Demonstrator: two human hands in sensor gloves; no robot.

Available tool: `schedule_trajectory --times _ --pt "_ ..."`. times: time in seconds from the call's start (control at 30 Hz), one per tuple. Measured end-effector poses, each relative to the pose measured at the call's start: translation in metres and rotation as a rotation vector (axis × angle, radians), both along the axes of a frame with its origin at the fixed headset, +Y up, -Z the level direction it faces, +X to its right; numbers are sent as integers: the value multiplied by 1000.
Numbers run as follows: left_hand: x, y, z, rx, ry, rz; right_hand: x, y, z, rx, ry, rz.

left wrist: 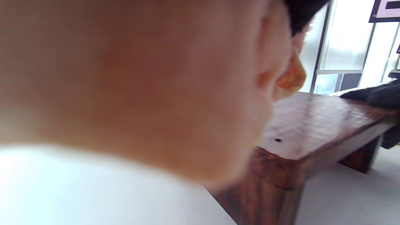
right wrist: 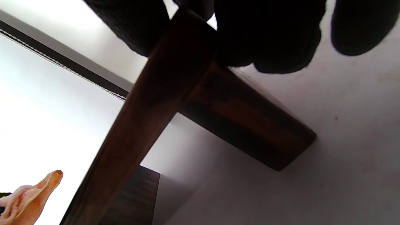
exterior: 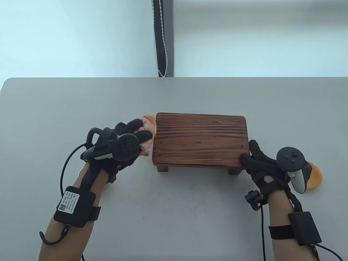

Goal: Dip and apply wood wax on stool

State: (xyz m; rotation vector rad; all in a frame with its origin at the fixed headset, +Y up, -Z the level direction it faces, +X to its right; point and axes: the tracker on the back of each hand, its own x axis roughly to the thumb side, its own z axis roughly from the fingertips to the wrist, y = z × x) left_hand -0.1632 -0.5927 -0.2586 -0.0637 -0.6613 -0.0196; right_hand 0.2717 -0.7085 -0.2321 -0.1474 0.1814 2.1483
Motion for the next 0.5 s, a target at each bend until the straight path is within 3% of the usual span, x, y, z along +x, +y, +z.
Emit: schedule_trajectory --times 0.23,0.3,0.5 --pt "31 -32 10 -72 -76 -112 0 1 1 17 6 13" --pt "31 -32 6 -52 -79 -89 1 0 1 13 11 10" --pt "35 -30 -10 -132 -44 -83 1 -2 1 30 29 -17"
